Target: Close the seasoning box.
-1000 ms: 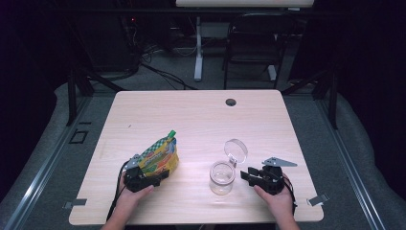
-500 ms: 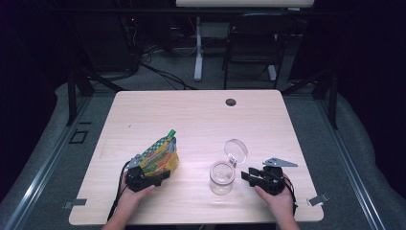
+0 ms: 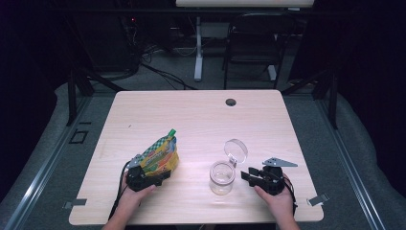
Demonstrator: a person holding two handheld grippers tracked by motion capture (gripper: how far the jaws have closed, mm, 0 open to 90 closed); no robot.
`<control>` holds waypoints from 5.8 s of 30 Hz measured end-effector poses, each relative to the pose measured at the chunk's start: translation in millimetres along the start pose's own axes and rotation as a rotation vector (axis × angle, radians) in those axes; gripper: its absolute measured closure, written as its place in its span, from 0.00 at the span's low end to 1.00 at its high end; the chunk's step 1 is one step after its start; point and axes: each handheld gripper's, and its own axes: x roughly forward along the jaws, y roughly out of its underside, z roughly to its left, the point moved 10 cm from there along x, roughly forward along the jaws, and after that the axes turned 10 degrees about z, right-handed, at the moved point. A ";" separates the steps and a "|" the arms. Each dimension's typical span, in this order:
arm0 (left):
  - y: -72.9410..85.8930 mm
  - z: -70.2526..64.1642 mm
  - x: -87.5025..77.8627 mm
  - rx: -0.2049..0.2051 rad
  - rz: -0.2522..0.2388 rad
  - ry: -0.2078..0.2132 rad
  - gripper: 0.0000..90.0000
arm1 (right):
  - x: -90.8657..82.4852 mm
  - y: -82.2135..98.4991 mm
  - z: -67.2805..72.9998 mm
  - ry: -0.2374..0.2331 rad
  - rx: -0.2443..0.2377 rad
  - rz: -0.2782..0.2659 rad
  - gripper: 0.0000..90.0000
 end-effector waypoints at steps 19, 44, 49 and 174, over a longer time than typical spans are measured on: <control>3.3 1.0 4.4 0.000 0.022 -0.022 0.35 | -0.4 0.4 -0.4 0.002 0.000 -0.002 0.62; 2.4 -3.0 3.5 0.033 0.005 -0.023 0.53 | -0.4 0.6 -0.8 0.006 0.001 -0.001 0.62; 2.2 -2.3 2.7 0.028 0.003 -0.028 0.55 | -0.3 0.9 -0.8 0.006 0.002 0.001 0.62; -20.5 -29.5 -41.0 0.358 -0.008 -0.298 0.61 | -63.2 -29.0 50.4 0.232 -0.354 -0.162 0.82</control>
